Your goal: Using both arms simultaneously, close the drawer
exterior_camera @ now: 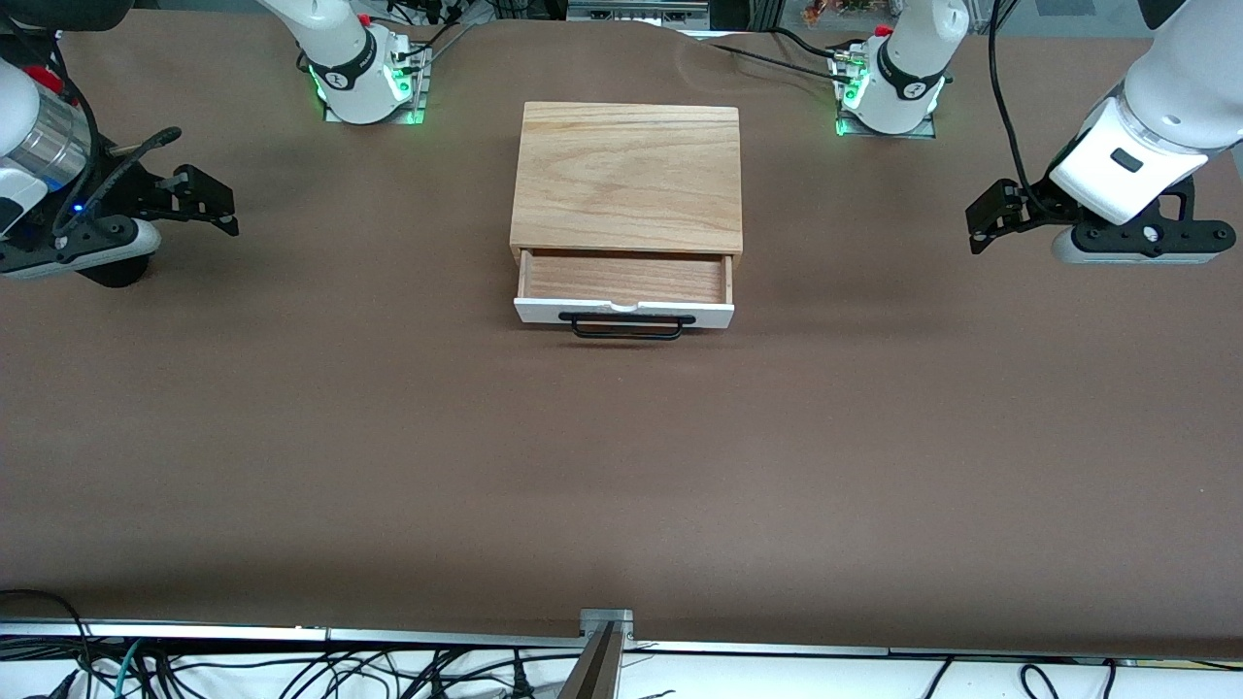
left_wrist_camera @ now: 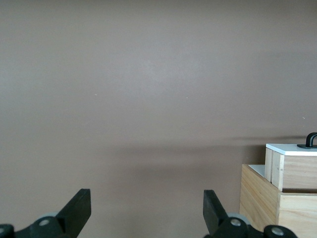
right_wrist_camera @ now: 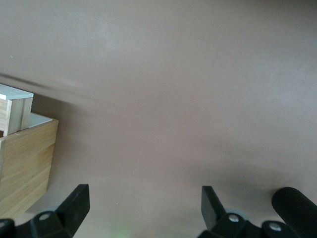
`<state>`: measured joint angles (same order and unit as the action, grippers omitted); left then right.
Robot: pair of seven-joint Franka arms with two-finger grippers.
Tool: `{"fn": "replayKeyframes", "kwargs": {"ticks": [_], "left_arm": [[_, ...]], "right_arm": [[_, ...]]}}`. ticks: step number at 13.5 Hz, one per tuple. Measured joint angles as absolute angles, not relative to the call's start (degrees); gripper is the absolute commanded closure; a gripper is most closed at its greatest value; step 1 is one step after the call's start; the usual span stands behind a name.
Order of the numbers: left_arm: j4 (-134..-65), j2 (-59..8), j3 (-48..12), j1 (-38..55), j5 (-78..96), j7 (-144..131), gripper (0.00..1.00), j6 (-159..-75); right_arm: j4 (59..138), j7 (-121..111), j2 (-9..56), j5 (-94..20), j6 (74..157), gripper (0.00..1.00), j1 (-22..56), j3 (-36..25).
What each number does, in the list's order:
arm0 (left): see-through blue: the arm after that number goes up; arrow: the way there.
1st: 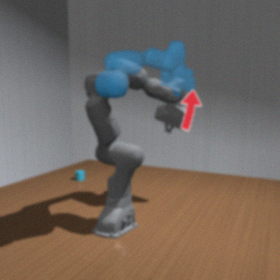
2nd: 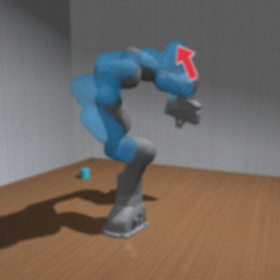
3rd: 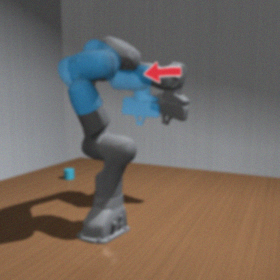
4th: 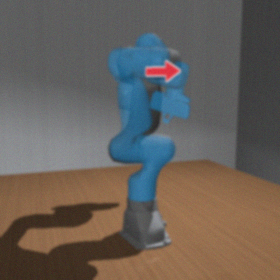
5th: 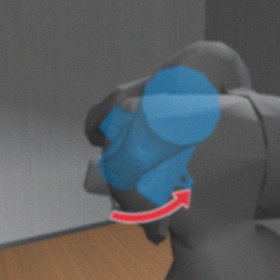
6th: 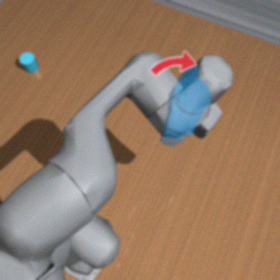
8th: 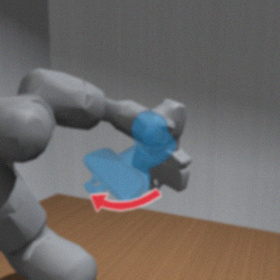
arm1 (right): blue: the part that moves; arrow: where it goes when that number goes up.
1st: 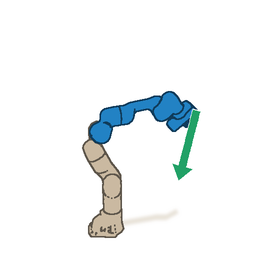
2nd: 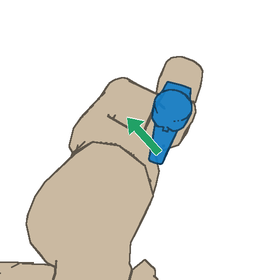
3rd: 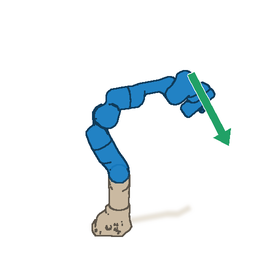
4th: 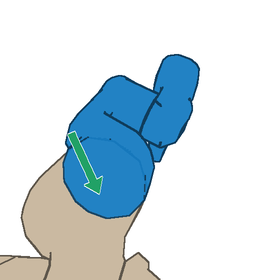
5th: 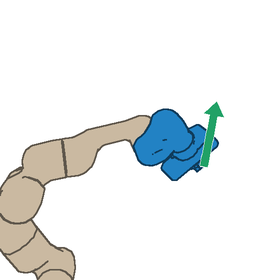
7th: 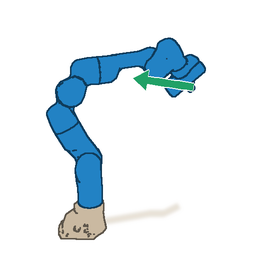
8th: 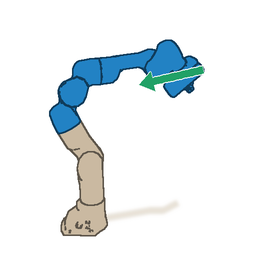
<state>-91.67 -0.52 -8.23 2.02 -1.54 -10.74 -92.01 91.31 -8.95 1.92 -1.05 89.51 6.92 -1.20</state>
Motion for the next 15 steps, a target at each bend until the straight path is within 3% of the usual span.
{"fn": "replayKeyframes", "kwargs": {"ticks": [12,15], "left_arm": [[-91.91,-0.53,-8.26,2.16,-1.54,-10.74,0.00,-92.01],[-92.04,-0.63,-8.35,2.31,1.09,-10.75,0.00,-92.01]], "right_arm": [[91.32,-8.95,2.03,-1.11,89.46,0.00,7.01,-1.13],[91.38,-8.86,4.66,-7.04,89.63,0.00,7.96,-0.70]]}}
